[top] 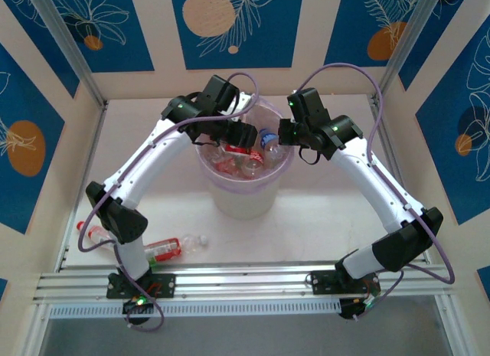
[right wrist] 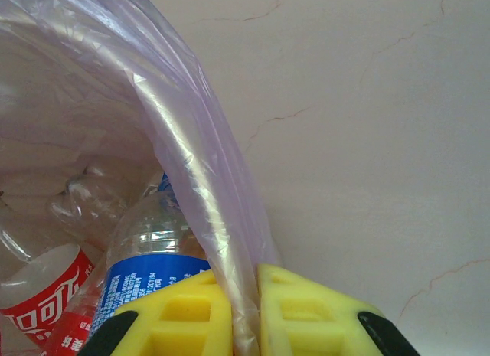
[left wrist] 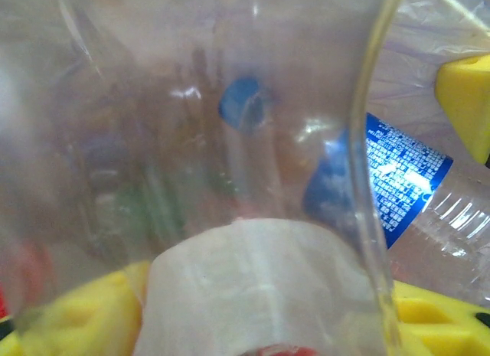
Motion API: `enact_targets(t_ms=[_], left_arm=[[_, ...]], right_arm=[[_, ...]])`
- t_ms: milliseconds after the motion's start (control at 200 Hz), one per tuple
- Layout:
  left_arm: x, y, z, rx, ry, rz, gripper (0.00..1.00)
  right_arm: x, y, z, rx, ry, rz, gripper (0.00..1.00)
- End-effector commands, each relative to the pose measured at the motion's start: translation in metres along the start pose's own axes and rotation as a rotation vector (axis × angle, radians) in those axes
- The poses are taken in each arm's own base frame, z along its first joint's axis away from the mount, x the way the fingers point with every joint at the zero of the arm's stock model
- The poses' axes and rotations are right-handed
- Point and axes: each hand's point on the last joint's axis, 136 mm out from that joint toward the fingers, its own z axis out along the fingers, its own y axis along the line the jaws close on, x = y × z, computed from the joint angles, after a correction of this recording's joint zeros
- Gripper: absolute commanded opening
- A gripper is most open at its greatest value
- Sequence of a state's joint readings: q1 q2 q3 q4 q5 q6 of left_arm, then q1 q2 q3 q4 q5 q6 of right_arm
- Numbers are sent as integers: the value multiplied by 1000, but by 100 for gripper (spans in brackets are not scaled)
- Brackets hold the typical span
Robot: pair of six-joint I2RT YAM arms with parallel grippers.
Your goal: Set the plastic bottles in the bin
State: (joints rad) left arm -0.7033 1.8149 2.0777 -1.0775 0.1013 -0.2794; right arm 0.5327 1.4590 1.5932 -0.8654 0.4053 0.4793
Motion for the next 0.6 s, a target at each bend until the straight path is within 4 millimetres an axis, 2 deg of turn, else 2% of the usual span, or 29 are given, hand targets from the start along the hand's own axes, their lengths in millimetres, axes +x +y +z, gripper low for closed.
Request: enact_targets(t_ms=[0, 50, 210, 415, 595], left_arm=[[1, -12, -7, 52, -9, 10, 54], [-1, -13, -10, 56, -21, 14, 65], [-12, -13, -18, 51, -97, 43, 88], [-22, -18, -34, 71, -171, 55, 92], [-33, -19, -47, 74, -249, 60, 87]], right_arm=[[12, 6, 4, -19, 48, -12, 14], [12, 5, 4, -17, 46, -10, 14], [12, 5, 4, -19, 46, -8, 14], [12, 5, 4, -21, 46, -10, 14], [12, 5, 4, -20, 46, -9, 14]])
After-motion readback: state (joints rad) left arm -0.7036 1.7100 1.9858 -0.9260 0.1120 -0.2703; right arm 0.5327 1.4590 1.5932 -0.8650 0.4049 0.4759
